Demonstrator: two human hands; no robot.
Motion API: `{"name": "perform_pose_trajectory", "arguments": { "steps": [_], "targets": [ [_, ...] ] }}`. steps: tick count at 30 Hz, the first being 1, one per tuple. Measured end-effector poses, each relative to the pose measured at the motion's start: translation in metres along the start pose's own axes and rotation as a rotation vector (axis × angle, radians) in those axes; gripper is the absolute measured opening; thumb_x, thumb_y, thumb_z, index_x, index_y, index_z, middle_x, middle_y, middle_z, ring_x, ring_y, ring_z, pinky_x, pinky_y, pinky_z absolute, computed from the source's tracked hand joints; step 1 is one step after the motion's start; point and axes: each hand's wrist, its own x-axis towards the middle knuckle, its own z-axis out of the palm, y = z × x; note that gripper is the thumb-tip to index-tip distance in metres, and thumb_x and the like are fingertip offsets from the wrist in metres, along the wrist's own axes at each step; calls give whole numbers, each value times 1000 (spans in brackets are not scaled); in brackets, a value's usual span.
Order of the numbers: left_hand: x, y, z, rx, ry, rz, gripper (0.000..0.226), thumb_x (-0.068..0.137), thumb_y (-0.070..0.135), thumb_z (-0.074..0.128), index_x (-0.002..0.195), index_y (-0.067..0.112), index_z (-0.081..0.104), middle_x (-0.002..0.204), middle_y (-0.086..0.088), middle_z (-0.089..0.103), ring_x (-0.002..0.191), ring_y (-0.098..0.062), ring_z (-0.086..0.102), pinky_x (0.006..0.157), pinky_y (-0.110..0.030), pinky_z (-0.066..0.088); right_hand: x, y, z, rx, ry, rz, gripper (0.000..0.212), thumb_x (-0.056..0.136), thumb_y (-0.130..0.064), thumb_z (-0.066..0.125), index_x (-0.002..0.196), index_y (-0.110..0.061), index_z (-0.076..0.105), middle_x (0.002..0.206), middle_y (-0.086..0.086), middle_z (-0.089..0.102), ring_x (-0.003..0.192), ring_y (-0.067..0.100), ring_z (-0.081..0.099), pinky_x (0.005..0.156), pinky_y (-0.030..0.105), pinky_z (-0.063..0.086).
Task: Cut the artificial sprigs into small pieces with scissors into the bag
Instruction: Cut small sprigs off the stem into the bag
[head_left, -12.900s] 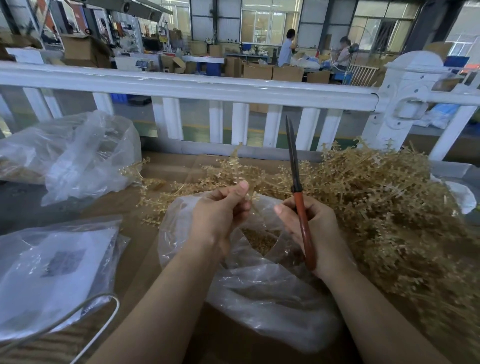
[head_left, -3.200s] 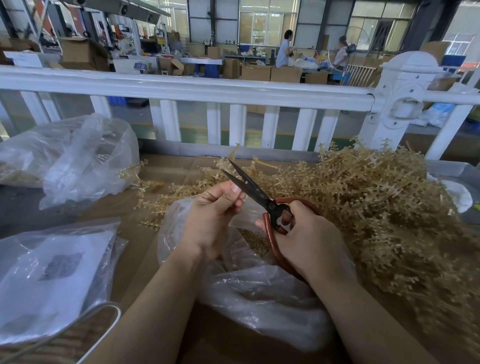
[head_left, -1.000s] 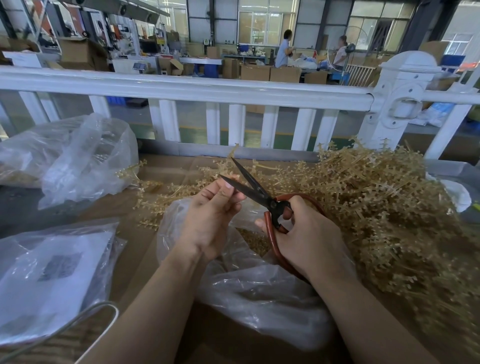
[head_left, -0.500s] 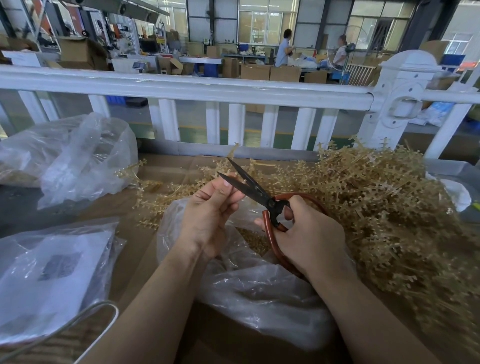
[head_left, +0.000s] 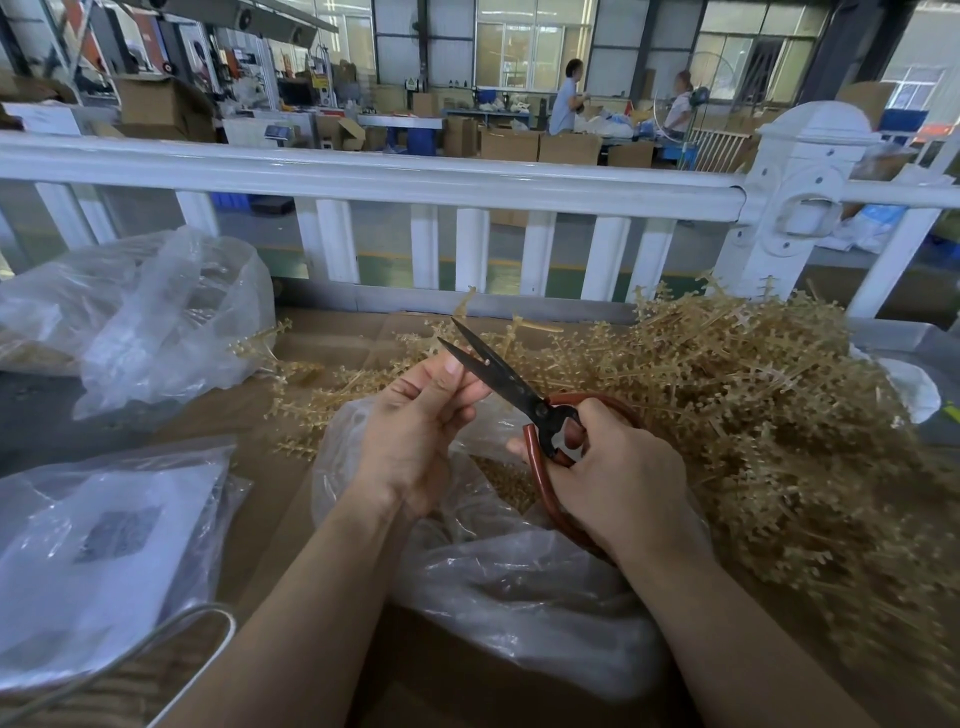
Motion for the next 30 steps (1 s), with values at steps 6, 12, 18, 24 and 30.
{"name": "perform_pose_trajectory", "arguments": {
  "steps": [6, 12, 18, 24, 30],
  "targets": [
    [1, 1, -1, -19, -7, -10, 10, 76, 21, 66, 74, 18, 75, 78, 1, 74, 71, -6, 69, 64, -15, 53, 0, 1, -1, 2, -15, 8, 56, 82, -77, 58, 75, -23, 45, 65, -9, 58, 57, 15, 52, 55, 29, 42],
    [2, 1, 0, 48, 38, 42, 6, 86, 17, 63, 83, 13, 67, 72, 2, 72, 69, -6, 68, 65, -16, 54, -1, 1, 2, -14, 7, 32, 55, 82, -79, 54, 77, -26, 42, 63, -13, 53, 56, 17, 54, 54, 28, 35],
    [2, 1, -2, 182, 78, 136, 17, 97, 11, 57, 84, 13, 67, 74, 2, 72, 70, -7, 66, 64, -18, 53, -1, 4, 7, -33, 72, 49, 48, 86, -75, 57, 80, -29, 45, 61, -14, 52, 53, 15, 49, 49, 25, 31],
    [2, -3, -6, 399, 233, 108, 16, 96, 17, 62, 84, 9, 69, 68, 2, 71, 57, -5, 61, 50, -17, 49, 4, 10, 11, -82, 14, 184, 49, 85, -73, 44, 88, -25, 52, 79, -10, 63, 72, 18, 65, 55, 27, 35],
    [1, -4, -6, 526, 344, 112, 35, 97, 40, 59, 73, 14, 59, 55, 5, 56, 44, -3, 45, 46, -19, 37, 7, 11, 10, -21, -115, 240, 50, 88, -66, 60, 100, -18, 51, 92, -4, 55, 82, 17, 58, 64, 27, 43]
  ]
}}
